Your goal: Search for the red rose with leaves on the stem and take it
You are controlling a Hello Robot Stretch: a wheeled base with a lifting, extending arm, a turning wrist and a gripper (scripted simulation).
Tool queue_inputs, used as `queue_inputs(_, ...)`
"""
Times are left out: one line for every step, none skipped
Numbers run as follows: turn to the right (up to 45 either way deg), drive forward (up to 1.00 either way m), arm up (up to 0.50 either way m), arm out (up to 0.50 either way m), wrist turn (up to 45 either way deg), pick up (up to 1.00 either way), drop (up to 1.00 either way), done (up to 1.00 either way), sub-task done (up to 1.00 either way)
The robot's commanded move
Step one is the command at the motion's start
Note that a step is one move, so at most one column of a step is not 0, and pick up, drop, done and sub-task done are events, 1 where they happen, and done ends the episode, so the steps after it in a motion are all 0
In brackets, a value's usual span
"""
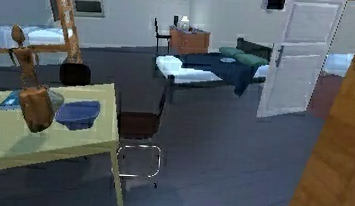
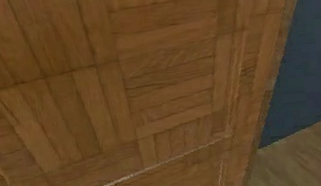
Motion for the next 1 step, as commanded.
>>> queue_inputs(0.0,0.65,0.00,0.00,0.0,0.00,0.00,0.00,0.00)
